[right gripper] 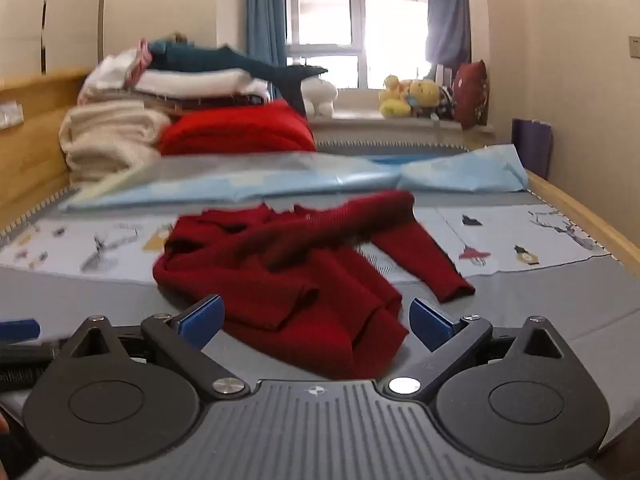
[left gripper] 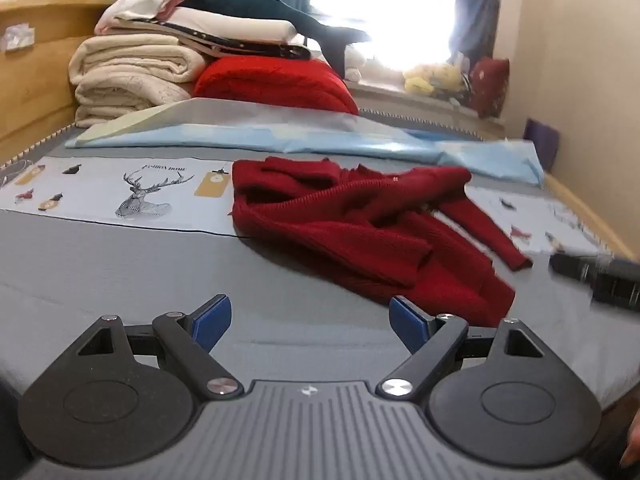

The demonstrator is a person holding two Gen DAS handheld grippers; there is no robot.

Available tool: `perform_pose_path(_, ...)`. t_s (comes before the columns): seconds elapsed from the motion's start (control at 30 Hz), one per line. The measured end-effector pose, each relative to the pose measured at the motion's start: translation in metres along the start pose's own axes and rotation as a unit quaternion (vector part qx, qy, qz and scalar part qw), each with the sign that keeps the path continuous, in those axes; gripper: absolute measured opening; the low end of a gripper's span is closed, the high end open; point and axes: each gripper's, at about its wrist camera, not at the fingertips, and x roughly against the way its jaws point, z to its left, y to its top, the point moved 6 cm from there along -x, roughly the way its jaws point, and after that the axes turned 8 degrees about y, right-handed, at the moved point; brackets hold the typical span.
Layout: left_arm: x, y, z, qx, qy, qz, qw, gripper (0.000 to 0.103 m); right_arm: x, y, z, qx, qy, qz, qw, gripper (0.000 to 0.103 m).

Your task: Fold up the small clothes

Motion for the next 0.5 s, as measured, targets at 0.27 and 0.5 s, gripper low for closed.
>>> perform_pose_path(0.27,-0.012,-0.002,-0.003,-0.002,-0.016,0.026,0.9995,0.090,-0.015,-0.015,0.012,0.010,0.012,0.041,0.999,0.099)
perform_pose_path(0.5,0.001,-0.003,-0.018,-0.041,-0.022,-0.017,0.9988,0.090,-0.021,-0.011,0.008,0.008,0.026,0.049,0.998,0.099)
